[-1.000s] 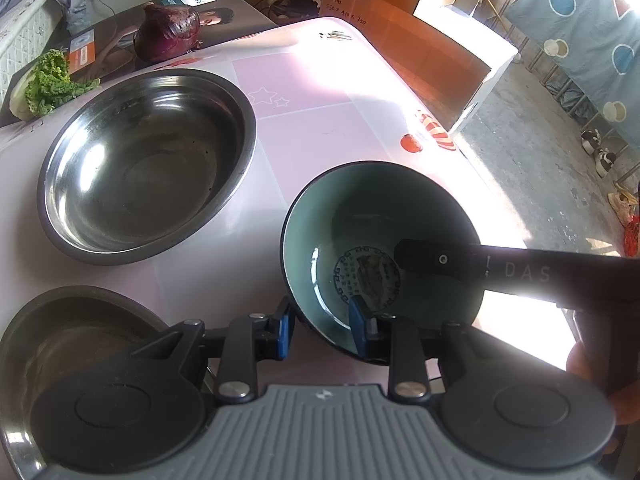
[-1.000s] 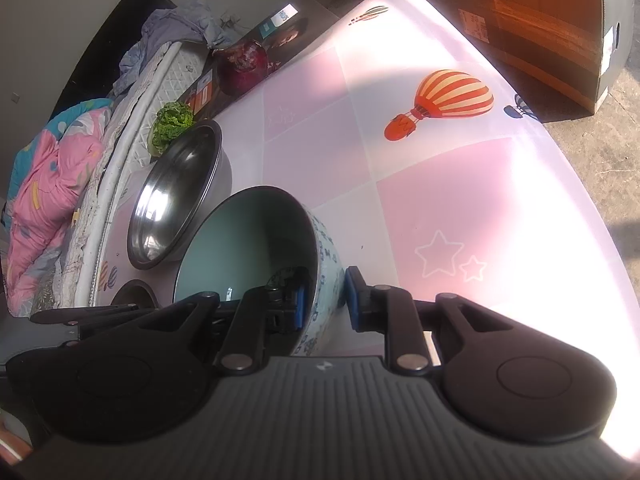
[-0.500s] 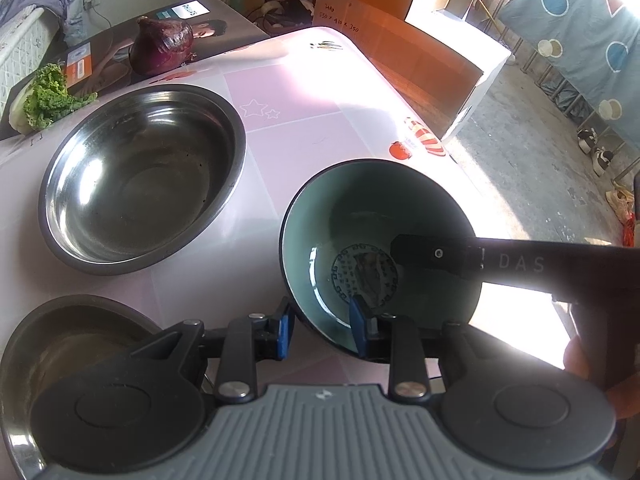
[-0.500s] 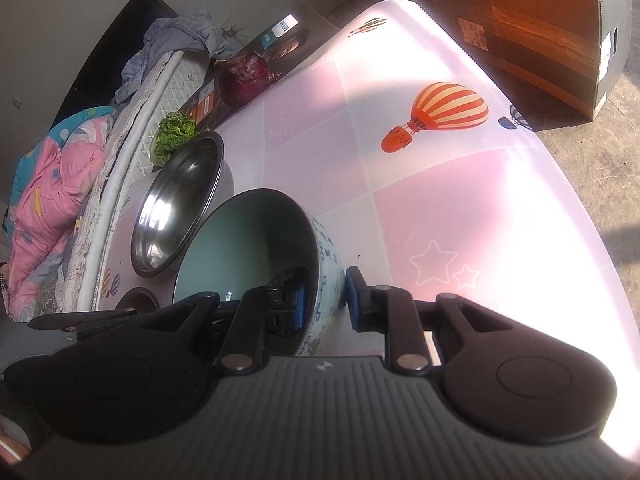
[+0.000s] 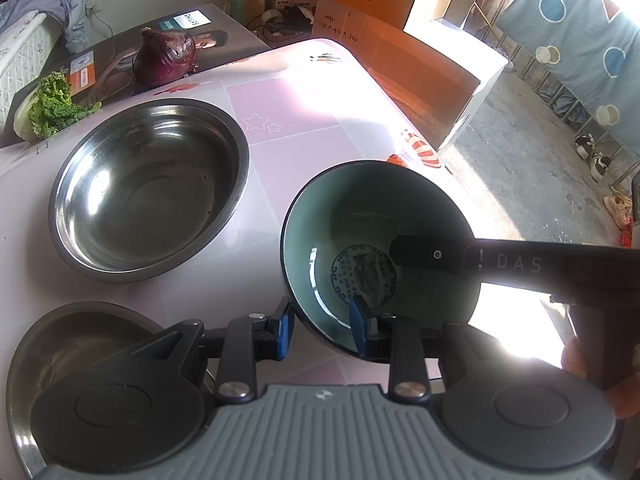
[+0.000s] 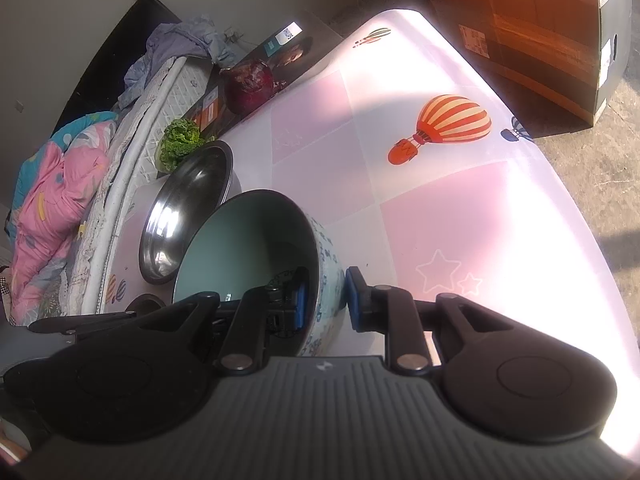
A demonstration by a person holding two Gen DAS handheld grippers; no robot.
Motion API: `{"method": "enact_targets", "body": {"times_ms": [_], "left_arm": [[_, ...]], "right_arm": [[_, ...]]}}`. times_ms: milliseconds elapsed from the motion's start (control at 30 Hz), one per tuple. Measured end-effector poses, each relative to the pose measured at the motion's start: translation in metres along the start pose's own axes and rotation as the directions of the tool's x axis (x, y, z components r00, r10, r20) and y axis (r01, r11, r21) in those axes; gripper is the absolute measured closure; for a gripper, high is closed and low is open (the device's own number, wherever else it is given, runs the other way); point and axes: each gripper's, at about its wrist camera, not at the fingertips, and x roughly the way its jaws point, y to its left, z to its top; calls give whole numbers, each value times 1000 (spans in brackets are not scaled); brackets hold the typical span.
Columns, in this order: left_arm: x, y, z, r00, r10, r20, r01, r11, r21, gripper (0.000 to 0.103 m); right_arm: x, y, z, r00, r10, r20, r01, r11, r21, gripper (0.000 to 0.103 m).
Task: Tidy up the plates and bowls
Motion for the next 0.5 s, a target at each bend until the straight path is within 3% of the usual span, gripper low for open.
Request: {"method": "enact_targets", "body": {"times_ms": [500], "left_arm": [[-26,10,3,999,-18,47,18,1000,-14,73]], "right_arm": [[-19,24,9,1000,-3,25,4,999,-32,84]]}}
